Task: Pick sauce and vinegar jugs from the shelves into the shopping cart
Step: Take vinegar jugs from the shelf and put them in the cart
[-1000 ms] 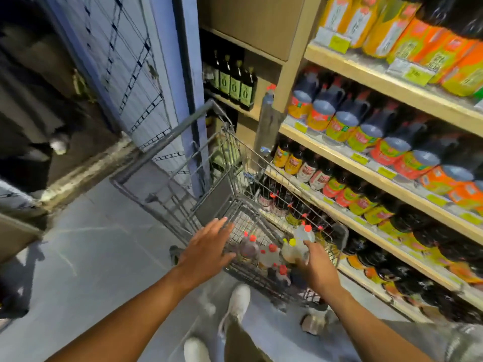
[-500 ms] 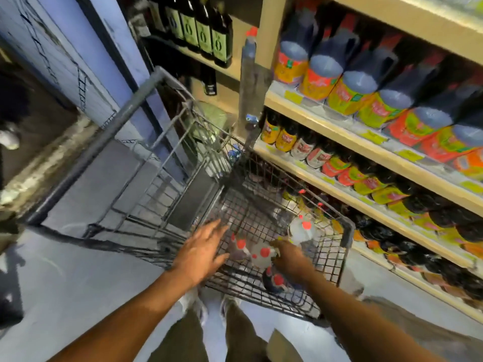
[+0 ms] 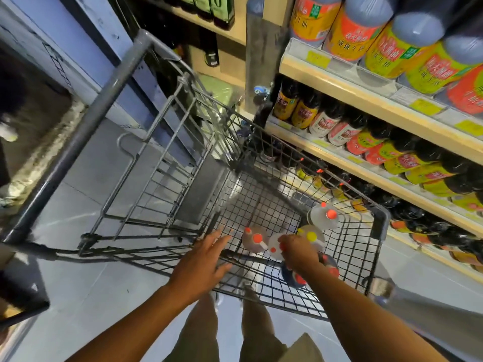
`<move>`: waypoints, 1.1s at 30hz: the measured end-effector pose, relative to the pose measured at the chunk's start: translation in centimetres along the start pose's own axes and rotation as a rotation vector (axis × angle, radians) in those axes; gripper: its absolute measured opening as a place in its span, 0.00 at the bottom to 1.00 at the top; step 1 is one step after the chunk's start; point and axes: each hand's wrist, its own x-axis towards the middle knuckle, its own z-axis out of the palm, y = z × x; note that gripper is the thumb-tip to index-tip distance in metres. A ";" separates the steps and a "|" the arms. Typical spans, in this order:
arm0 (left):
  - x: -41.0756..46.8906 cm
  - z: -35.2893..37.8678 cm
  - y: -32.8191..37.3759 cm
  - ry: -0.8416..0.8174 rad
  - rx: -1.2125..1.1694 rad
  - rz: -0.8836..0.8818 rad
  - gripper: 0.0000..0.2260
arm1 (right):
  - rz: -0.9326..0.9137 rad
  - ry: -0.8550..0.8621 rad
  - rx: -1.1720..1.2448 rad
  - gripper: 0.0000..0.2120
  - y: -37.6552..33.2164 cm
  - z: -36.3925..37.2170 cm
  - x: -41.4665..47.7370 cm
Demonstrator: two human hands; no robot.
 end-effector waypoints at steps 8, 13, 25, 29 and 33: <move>-0.1 -0.4 0.5 0.026 -0.126 -0.029 0.27 | -0.081 0.133 0.086 0.15 1.1 -3.2 -2.6; 0.1 -2.4 2.1 0.045 -0.342 -0.053 0.25 | -0.201 0.253 0.103 0.16 2.2 -10.7 -7.3; 0.8 -9.9 10.6 -0.216 -0.920 0.307 0.47 | -0.423 0.255 0.780 0.16 -0.8 -29.3 -14.0; 0.7 -10.4 9.6 -0.141 -0.981 0.253 0.46 | -0.503 0.247 0.740 0.11 -2.9 -30.6 -13.4; 0.1 -10.1 7.5 -0.082 -0.913 0.197 0.42 | -0.538 0.157 0.823 0.11 -5.0 -29.1 -11.4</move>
